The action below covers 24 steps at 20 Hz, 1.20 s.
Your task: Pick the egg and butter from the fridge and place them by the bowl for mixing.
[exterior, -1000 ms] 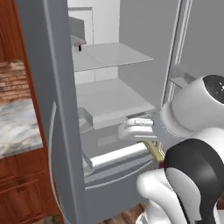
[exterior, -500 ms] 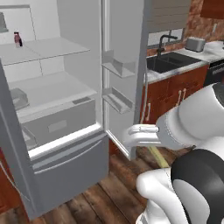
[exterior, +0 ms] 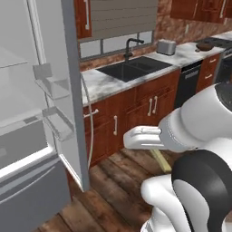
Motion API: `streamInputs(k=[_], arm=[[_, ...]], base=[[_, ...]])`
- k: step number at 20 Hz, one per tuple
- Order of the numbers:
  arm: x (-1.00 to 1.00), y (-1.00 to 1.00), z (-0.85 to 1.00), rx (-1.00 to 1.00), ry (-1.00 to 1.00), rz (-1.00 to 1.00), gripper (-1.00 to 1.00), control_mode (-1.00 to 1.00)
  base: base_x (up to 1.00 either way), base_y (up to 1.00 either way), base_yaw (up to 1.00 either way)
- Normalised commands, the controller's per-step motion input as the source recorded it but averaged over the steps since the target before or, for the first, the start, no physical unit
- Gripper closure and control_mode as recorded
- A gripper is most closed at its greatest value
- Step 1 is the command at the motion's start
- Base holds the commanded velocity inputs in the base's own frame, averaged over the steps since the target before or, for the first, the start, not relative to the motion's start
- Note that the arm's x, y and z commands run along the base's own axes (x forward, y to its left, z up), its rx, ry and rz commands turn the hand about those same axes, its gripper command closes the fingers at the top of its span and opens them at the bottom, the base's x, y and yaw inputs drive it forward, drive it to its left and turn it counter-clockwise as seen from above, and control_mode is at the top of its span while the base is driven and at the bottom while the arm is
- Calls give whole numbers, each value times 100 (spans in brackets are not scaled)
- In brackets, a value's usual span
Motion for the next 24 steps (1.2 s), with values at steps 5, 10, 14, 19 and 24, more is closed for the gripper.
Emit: streamInputs(k=[5,10,14,19,24], arm=[[0,0,0,0,0,0,100,100],[0,0,0,0,0,0,100,100],[0,0,0,0,0,0,100,100],[0,0,0,0,0,0,100,100],[0,0,0,0,0,0,100,100]], base=[[100,-100,-4],[100,-100,-3],[100,-100,-2],[100,-100,0],[100,-100,0]])
